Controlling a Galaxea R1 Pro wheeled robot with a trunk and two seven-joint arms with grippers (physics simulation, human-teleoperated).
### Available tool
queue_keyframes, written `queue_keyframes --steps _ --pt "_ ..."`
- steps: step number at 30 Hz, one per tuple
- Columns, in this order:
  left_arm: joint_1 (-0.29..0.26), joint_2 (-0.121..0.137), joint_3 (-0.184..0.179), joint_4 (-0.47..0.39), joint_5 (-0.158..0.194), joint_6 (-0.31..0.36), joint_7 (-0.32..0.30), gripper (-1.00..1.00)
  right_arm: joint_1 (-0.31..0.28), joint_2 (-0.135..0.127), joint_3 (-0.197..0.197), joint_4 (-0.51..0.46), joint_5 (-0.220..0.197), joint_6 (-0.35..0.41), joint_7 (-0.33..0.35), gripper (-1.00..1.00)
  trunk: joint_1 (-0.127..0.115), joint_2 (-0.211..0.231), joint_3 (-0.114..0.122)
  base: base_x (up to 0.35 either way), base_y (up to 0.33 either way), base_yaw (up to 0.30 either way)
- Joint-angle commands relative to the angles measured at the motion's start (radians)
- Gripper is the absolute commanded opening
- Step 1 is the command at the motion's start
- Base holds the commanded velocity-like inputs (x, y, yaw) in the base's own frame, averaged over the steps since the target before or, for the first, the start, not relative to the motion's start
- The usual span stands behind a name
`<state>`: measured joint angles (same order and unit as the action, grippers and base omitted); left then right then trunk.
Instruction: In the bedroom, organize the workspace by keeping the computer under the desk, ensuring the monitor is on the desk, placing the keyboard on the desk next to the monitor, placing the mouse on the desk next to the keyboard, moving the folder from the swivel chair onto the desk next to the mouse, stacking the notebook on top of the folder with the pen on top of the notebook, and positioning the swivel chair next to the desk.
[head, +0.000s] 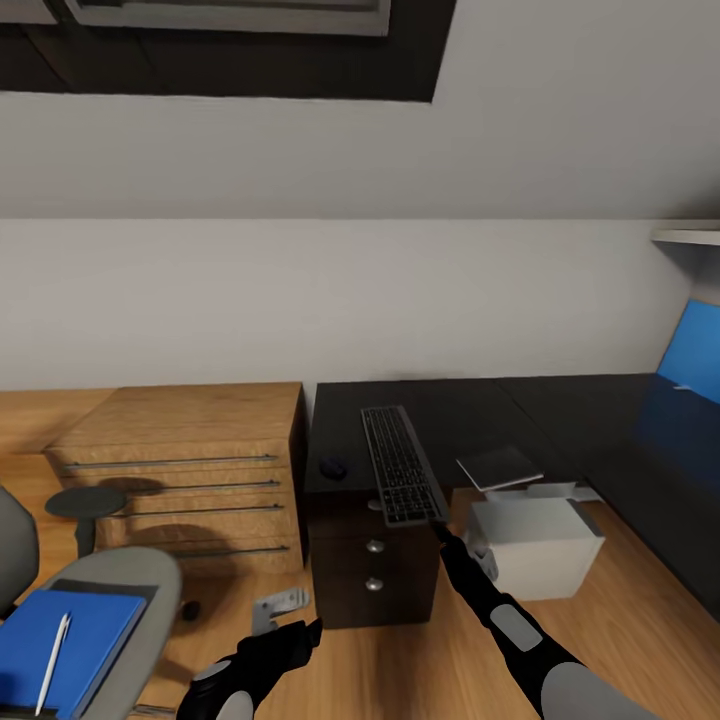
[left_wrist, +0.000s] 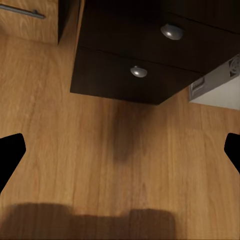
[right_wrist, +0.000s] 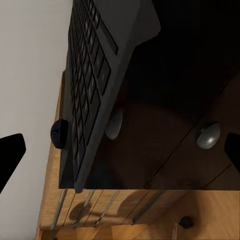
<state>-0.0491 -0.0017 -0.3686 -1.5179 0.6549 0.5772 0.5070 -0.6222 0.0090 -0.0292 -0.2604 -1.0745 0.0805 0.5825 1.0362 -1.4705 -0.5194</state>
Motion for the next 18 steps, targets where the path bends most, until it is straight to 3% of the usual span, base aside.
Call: queue_keyframes --steps 1,5,18 --pt "-0.001 0.000 -0.001 -0.001 0.010 0.001 0.010 1.00 -0.001 0.000 -0.003 0.000 -0.009 0.008 0.004 1.00 0.000 -0.001 -0.001 0.220 0.028 0.000" --pt "-0.001 0.000 -0.002 0.000 0.010 0.002 0.010 1.00 -0.001 0.000 -0.003 0.000 -0.009 0.008 0.004 1.00 0.000 -0.001 -0.001 0.230 0.026 0.000" --pt "0.000 -0.001 -0.003 0.010 0.009 0.002 0.010 1.00 -0.001 0.000 -0.003 0.001 -0.009 0.008 0.004 1.00 0.000 -0.001 -0.001 0.072 0.049 0.000"
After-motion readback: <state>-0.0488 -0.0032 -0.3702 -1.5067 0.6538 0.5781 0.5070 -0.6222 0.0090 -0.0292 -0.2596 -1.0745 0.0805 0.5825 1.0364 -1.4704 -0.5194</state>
